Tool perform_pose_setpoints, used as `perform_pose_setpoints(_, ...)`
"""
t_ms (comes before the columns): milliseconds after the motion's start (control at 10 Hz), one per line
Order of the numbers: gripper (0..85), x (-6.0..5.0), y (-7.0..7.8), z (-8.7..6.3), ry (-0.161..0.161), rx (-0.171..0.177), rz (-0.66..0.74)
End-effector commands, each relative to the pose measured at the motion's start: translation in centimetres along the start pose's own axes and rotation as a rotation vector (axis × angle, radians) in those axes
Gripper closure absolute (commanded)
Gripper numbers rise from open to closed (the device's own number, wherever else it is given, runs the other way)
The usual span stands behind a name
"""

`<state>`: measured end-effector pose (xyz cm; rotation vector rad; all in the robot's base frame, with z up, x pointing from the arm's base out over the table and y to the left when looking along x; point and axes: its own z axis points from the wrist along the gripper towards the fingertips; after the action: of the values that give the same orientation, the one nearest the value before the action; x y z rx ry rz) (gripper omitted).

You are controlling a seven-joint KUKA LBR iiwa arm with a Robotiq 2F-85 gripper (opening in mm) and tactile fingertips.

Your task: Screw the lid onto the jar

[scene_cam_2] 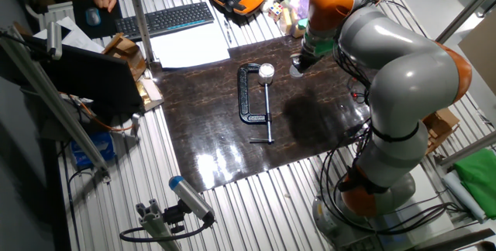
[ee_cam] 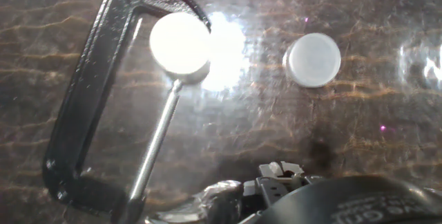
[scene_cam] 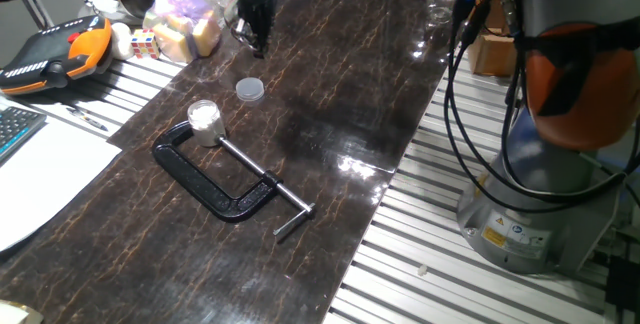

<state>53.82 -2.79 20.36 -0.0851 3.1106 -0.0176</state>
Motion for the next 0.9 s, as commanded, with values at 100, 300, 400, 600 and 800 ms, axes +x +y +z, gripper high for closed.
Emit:
perform_pose_setpoints(100, 84.3, -0.6, -0.2, 0.7, 0.003, 0.018, 0.018)
perform_pose_setpoints(300, 84.3, -0.7, -0.5, 1.2, 0.006, 0.017, 0.049)
perform_pose_setpoints(400, 84.3, -0.8, -0.6, 1.5, 0.005, 0.02, 0.063)
perform_pose_setpoints(600, 84.3, -1.1, -0.4, 1.9, 0.002, 0.026, 0.072)
perform_pose_setpoints(800, 84.3, -1.6, 0.1, 3.2, 0.008, 0.037, 0.108)
